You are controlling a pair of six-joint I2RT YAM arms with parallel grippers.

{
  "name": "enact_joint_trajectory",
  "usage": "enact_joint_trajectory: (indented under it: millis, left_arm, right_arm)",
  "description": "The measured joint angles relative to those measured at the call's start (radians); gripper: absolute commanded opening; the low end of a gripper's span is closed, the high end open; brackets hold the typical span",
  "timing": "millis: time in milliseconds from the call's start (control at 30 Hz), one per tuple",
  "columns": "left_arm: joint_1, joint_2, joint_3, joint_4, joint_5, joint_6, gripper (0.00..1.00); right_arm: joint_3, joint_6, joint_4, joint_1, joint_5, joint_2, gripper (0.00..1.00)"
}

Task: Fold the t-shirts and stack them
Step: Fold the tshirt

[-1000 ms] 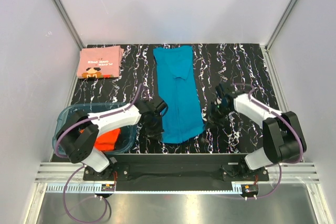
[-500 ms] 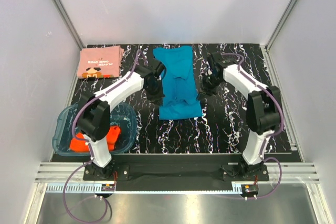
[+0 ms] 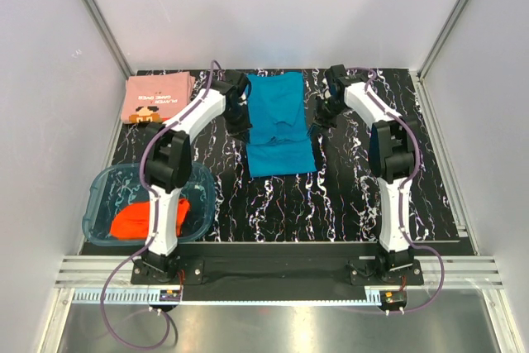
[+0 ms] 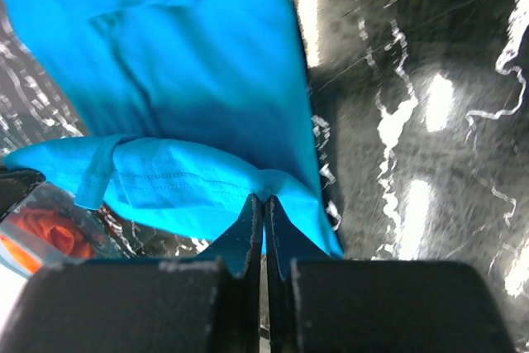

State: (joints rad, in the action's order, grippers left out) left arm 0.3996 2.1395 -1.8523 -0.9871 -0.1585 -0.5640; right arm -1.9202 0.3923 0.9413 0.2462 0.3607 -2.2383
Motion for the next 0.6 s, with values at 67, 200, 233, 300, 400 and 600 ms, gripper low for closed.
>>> enact_joint_trajectory:
  millis: [67,200,233,300,400,600]
  left_arm:
    - [-0.004,0.026,-0.021,0.000,-0.012,0.008,0.02]
    - [-0.008,0.062,-0.047,0.002,-0.029,0.018,0.04]
    - [-0.008,0.068,-0.053,0.001,-0.031,0.018,0.04]
    - [-0.010,0.077,-0.066,0.001,-0.035,0.019,0.04]
    - [-0.016,0.087,-0.085,0.002,-0.040,0.022,0.04]
    - [-0.031,0.088,-0.106,0.004,-0.041,0.022,0.04]
  right_arm:
    - [-0.009,0.000,0.000,-0.004,0.001,-0.024,0.00]
    - [-0.016,0.000,0.002,-0.007,0.003,-0.050,0.00]
    - [-0.019,-0.001,0.000,-0.007,0.006,-0.054,0.00]
    - [-0.025,-0.001,0.000,-0.009,0.010,-0.060,0.00]
    - [-0.055,-0.001,0.000,-0.009,0.023,-0.076,0.00]
    - [-0.103,-0.001,0.000,-0.013,0.031,-0.101,0.00]
